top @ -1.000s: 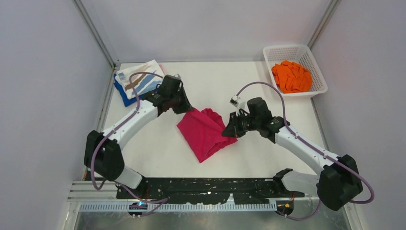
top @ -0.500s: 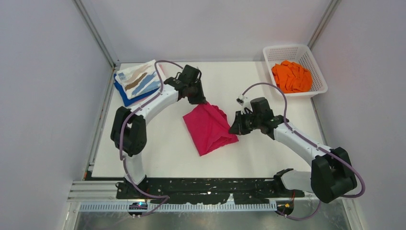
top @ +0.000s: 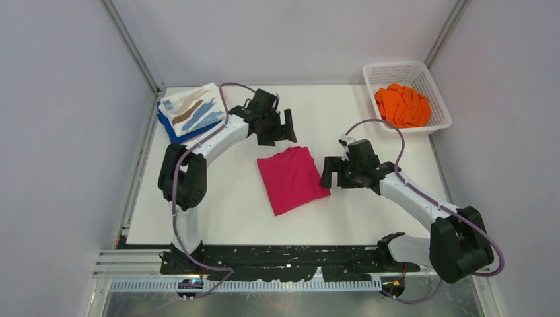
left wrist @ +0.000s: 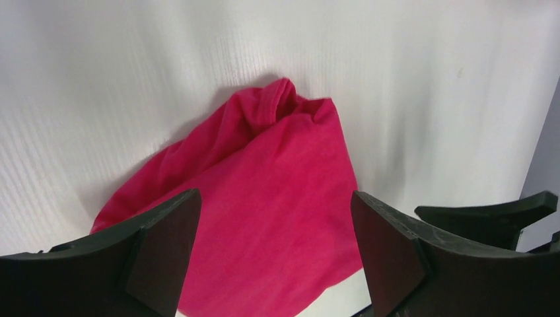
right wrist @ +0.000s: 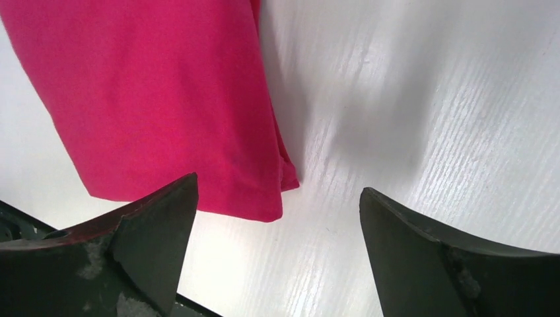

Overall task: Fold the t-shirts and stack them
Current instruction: Fold the long partially folded tshirt into a neat square

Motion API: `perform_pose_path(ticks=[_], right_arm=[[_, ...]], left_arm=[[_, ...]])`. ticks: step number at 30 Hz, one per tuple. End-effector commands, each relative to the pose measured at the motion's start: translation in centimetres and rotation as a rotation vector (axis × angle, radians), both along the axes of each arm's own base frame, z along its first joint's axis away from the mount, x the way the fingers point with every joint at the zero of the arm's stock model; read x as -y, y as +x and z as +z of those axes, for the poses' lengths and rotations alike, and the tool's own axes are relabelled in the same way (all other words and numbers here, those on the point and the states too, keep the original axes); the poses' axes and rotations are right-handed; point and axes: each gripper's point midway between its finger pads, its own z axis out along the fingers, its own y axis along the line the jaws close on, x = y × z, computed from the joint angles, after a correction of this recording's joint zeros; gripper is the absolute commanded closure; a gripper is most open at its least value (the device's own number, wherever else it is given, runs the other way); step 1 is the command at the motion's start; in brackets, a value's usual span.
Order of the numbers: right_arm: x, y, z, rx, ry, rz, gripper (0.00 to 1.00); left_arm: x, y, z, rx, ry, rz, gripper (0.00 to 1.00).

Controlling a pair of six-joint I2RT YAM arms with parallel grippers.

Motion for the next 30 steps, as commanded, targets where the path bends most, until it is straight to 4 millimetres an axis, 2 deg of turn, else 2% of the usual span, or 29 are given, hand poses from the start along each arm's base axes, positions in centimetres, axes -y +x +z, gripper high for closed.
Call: perform_pose_path(ticks=[1, 4, 7, 8, 9, 12, 13, 14, 16, 18, 24, 27, 30], right_arm=[[-0.4, 1.3, 3.7, 0.116, 0.058, -0.023, 0.03], [-1.8, 1.0, 5.6, 0.164, 0.144, 0.025, 0.05], [-4.3, 1.1, 7.8, 0.202, 0.292, 0.095, 0.05], [-5.0, 1.0, 7.7, 0.18, 0.335, 0.099, 0.05], [-6.2, 1.3, 8.8, 0.208, 0.398, 0.135, 0.05], [-8.3, 2.6, 9.1, 0.184, 0.482, 0.15, 0.05], [-8.8, 3.6, 10.0, 0.207, 0.5, 0.155, 0.05], [-9.2, 4.2, 9.0, 0.166, 0.501, 0.137, 0.05], [-10.1, 6.2, 9.0, 0.173, 0.525, 0.121, 0.04], [-10.7, 7.9, 8.2, 0.155, 0.532, 0.092, 0.05], [-12.7, 12.9, 4.8, 0.078, 0.498, 0.065, 0.05], [-12.4, 14.6, 2.8, 0.059, 0.428, 0.036, 0.04], [-12.4, 15.4, 0.9, 0.02, 0.374, 0.038, 0.04]], left_arm=[[-0.2, -2.0, 4.1, 0.104, -0.07, -0.064, 0.12], [-0.4, -3.6, 3.2, 0.099, -0.103, -0.09, 0.1], [-0.5, -4.5, 1.7, 0.051, -0.13, -0.103, 0.09], [-0.4, -4.6, 1.1, 0.031, -0.145, -0.107, 0.09], [-0.3, -4.7, 0.6, 0.008, -0.163, -0.109, 0.09], [-0.8, -4.7, -1.4, -0.044, -0.164, -0.091, 0.09], [-1.1, -4.8, -2.1, -0.056, -0.153, -0.082, 0.09], [-1.5, -5.1, -3.2, -0.077, -0.139, -0.071, 0.09], [-2.4, -5.6, -4.6, -0.109, -0.121, -0.05, 0.09], [-3.2, -6.1, -5.8, -0.129, -0.108, -0.023, 0.09], [-5.2, -8.2, -8.2, -0.175, -0.07, 0.02, 0.09], [-5.8, -9.9, -8.8, -0.204, -0.08, 0.049, 0.09], [-6.4, -12.1, -9.1, -0.231, -0.099, 0.091, 0.09]])
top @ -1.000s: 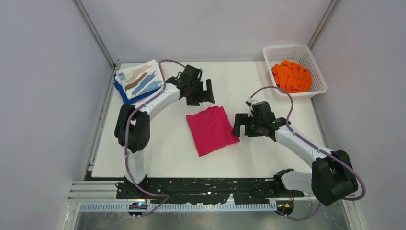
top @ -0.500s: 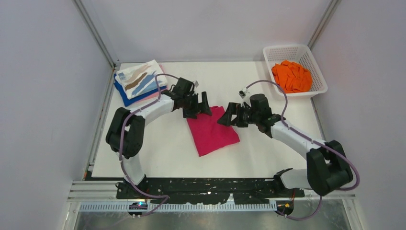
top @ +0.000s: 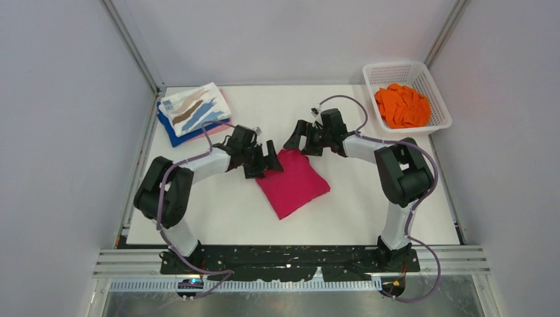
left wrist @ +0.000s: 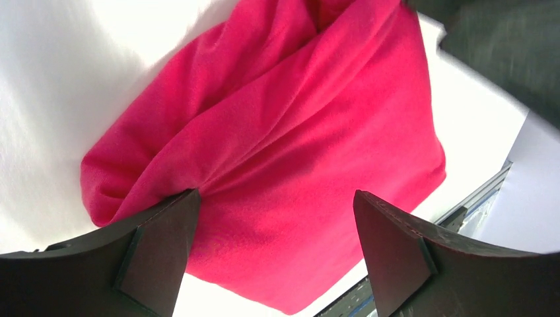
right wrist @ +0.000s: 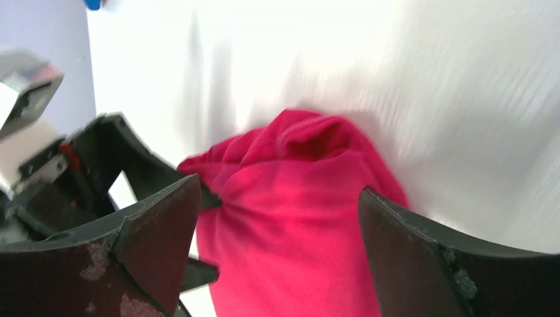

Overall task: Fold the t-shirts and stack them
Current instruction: Fold the long partially folded tshirt into a neat square, then put the neatly folded tshirt into the corner of the board with the left arm

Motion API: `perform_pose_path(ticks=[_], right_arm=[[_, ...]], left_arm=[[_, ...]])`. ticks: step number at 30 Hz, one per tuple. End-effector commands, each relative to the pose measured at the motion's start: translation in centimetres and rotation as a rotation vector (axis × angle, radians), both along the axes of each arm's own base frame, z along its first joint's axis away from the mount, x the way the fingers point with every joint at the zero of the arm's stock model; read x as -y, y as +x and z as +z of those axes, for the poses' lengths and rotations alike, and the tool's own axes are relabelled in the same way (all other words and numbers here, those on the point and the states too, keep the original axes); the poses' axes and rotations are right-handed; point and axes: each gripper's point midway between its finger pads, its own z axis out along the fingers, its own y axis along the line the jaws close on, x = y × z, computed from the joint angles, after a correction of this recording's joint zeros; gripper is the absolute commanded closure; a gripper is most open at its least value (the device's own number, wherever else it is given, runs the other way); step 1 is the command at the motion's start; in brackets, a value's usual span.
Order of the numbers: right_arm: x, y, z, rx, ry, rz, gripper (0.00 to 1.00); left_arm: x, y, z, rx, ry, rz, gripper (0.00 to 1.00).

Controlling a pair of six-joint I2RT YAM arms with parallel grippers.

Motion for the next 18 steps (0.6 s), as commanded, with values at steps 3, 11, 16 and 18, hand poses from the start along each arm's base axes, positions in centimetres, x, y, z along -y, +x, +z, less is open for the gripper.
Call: perform_pose_path(ticks=[3, 11, 16, 18], right_arm=[[-0.3, 2.0, -1.1, -0.002, -0.051, 0.016, 0.04], [0.1, 2.7, 1.1, 0.076, -0.107, 0.06, 0.05], [2.3, 3.5, 6.8, 0.23, -0.199, -0.002, 0.05], [3.7, 2.7, 8.7, 0.279, -0.221, -0.043, 0.04]], left_arm=[[-1.7, -6.3, -2.1, -0.132, 0.015, 0.074, 0.09], [1.0, -13.0, 1.5, -0.073, -0.026, -0.031, 0.09], [-2.5, -11.1, 4.4, 0.113, 0.141, 0.032, 0.01], [-3.7, -10.1, 5.1, 0.172, 0.195, 0.048, 0.0]])
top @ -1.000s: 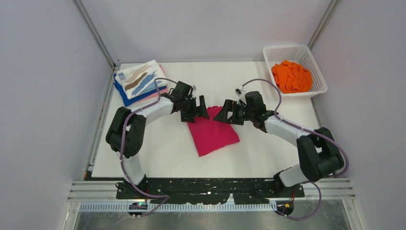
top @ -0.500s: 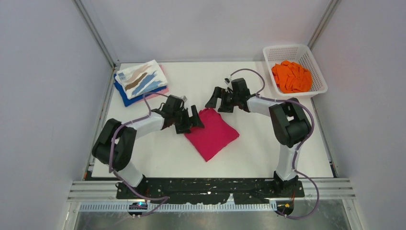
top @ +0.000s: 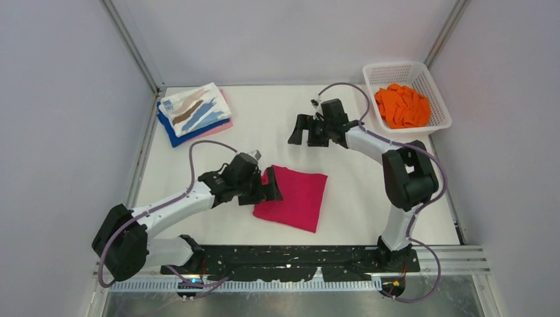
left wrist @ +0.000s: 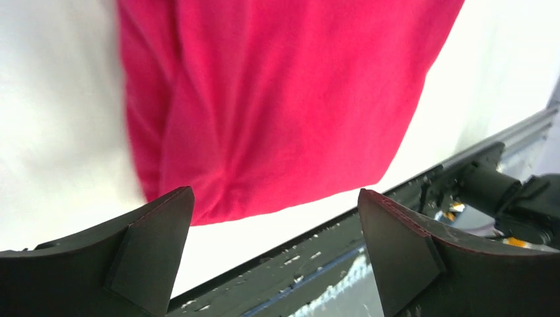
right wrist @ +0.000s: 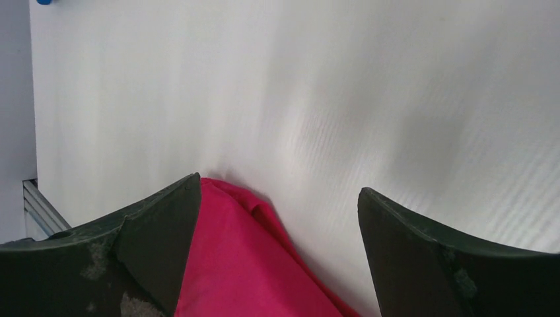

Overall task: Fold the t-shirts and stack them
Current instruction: Put the neatly folded tshirt into the corner of the board with the left arm

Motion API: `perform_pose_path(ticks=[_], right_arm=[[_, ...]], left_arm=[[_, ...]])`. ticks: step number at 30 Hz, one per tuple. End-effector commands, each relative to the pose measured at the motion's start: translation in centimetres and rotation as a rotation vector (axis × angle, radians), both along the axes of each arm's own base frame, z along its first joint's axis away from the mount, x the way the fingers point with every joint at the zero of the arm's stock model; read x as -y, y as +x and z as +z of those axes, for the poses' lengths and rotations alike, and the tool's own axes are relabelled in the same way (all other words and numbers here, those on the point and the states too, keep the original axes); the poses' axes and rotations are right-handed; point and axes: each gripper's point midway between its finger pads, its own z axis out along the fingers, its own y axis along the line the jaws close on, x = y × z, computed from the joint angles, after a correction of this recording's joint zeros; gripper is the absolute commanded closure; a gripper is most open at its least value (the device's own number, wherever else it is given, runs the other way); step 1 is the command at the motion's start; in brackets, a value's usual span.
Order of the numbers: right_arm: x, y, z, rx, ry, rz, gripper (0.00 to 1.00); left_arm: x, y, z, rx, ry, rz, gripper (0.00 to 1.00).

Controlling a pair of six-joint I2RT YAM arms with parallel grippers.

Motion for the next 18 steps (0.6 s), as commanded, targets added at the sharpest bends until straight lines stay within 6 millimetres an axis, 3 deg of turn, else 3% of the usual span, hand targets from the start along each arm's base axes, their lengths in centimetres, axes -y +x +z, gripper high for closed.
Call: perform_pose_path(ticks=[1, 3, 4, 8, 12, 13, 18], right_arm=[[3.0, -0.3, 8.9, 0.25, -0.047, -0.067, 0.05], [4.7, -2.0, 9.6, 0.28, -0.059, -0.113, 0.05], [5.5, -2.8, 8.8, 0.279, -0.077, -0.137, 0.05], [8.6, -6.0, 9.7, 0.329, -0.086, -0.219, 0.05], [11.2, -9.3, 10.2, 0.367, -0.088, -0.29, 0.05], [11.6, -9.8, 9.6, 0.36, -0.097, -0.3, 0.05], [13.1, -11.7, 10.1, 0.387, -0.123, -0.319, 0.05]], left_arm=[[-3.5, 3.1, 2.1, 0.168, 0.163, 0.065, 0.0], [-4.2, 4.1, 1.9, 0.188, 0.204, 0.065, 0.0], [-4.3, 4.7, 1.4, 0.192, 0.227, 0.053, 0.0], [-4.0, 6.8, -0.3, 0.17, 0.288, -0.009, 0.0], [-2.2, 7.3, -2.2, 0.129, 0.265, -0.082, 0.0], [-1.9, 7.3, -2.5, 0.121, 0.259, -0.094, 0.01], [-1.3, 7.9, -4.2, 0.081, 0.278, -0.102, 0.14]])
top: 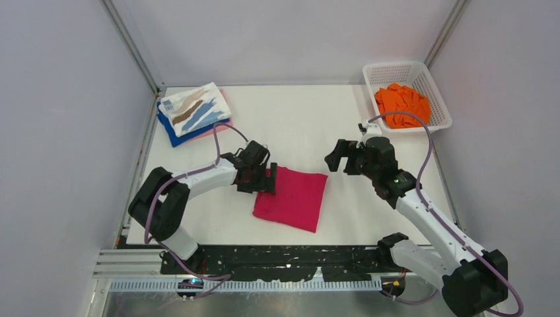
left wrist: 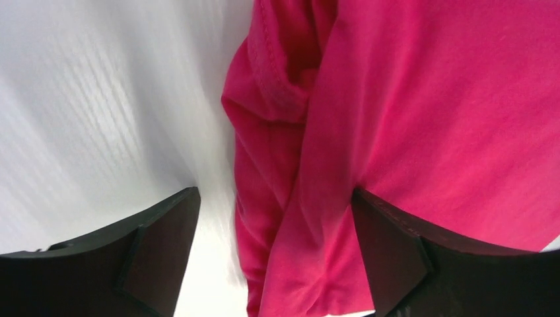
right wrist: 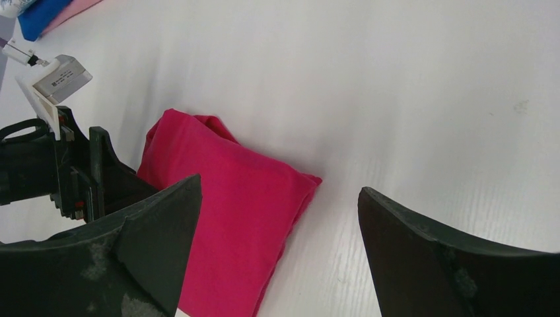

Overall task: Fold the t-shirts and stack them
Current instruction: Put the neatly folded tshirt into the corner of the board with the left arm

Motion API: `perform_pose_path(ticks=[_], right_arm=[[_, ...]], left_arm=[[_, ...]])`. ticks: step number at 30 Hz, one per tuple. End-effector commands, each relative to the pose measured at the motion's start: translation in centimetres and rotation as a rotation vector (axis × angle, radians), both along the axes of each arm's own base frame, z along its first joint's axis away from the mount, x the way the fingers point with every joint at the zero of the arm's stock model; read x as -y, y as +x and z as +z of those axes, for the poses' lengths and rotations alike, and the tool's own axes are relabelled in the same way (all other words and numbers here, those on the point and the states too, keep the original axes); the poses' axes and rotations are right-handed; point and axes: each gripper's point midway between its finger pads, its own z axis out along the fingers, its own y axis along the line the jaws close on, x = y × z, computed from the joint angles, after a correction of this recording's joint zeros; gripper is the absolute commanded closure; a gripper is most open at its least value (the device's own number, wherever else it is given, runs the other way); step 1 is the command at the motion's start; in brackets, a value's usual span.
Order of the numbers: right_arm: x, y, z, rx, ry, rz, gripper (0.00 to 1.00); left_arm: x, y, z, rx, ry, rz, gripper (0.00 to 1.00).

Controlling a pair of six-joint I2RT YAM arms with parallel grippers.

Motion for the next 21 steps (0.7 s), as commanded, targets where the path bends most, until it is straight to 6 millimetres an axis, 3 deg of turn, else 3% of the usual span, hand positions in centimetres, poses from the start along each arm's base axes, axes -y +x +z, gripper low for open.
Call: perform_pose_path(ticks=[1, 10, 12, 15, 16, 21], right_arm=[[2.1, -0.1, 1.3, 0.056, -0.039, -0.082, 0.05], [4.3, -1.2, 0.8, 0.049, -0.113, -0.146, 0.05], [4.7, -1.4, 0.7, 0.049, -0.124, -0.157, 0.05], [5.5, -1.7, 0.6, 0.056, -0.145, -0.184, 0.05], [5.9, -1.8, 0.3, 0.055, -0.158, -0.2, 0.04], [7.2, -2.1, 0.4, 0.089, -0.194, -0.243, 0.05]], left_arm=[[2.3, 1.9, 0.8, 0.036, -0.061, -0.047, 0.19], [3.2, 0.9, -2.3, -0.034, 0.0, -0.063, 0.45], [3.3, 1.0, -2.8, -0.044, 0.027, -0.058, 0.57], [2.4, 1.8, -3.2, -0.029, 0.122, -0.003, 0.93], [2.2, 2.2, -3.1, -0.02, 0.153, 0.01, 1.0], [1.4, 4.3, -1.9, 0.023, 0.252, 0.073, 1.0]])
